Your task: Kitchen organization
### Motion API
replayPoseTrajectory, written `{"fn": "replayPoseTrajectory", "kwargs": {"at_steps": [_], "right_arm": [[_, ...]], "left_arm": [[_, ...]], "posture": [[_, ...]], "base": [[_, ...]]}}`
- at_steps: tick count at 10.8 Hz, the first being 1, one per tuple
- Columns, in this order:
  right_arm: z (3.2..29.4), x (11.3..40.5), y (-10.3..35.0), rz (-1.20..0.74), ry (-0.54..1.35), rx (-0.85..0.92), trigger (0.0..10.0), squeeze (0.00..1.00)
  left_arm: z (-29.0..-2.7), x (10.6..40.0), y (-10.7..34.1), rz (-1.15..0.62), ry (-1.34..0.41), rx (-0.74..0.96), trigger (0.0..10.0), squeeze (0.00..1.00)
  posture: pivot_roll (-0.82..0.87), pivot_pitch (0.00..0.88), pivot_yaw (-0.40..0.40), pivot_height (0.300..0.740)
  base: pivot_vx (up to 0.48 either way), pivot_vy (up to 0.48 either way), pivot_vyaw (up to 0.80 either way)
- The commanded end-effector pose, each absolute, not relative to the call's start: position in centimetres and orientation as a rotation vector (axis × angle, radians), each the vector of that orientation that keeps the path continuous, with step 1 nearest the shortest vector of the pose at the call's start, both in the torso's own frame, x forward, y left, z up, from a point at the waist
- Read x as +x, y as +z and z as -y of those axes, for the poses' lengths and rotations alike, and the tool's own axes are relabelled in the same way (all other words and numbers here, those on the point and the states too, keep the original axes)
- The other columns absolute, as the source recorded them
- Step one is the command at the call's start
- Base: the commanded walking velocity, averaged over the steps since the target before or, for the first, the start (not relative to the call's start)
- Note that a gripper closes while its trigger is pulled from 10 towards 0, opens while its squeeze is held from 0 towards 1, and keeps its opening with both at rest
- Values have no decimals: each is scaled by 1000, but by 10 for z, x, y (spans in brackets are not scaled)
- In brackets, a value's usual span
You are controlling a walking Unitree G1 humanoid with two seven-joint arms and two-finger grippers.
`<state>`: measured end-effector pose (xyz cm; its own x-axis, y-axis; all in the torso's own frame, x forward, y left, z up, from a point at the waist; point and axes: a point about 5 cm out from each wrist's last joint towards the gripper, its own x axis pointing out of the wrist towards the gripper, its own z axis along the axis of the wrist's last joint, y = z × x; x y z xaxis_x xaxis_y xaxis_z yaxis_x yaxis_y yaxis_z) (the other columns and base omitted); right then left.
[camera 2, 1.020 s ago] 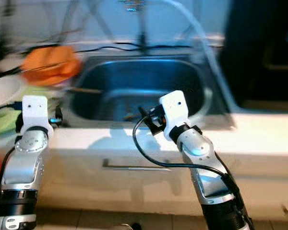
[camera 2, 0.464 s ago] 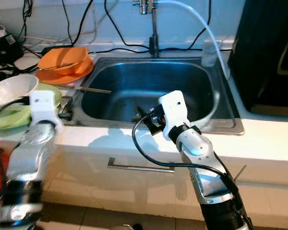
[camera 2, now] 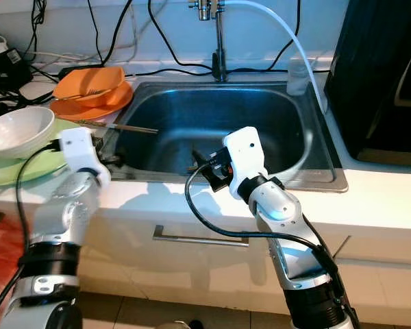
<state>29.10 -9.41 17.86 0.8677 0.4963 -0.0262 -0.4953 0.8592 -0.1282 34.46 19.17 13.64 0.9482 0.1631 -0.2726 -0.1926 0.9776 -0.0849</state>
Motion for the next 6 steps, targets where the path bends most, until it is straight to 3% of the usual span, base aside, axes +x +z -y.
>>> {"fn": "replayPoseTrajectory", "kwargs": {"at_steps": [1,6], "right_arm": [[92,289,182,16,535,-131,10000,0],[91,285,178,-6,555,-128,10000,0]], "left_arm": [[-193,348,142,-254,208,-94,10000,0],[-210,347,150,-248,310,4,10000,0]], "posture": [[-24,0,89,740],[-13,0,87,740]], "base": [[0,0,0],[0,0,0]]}}
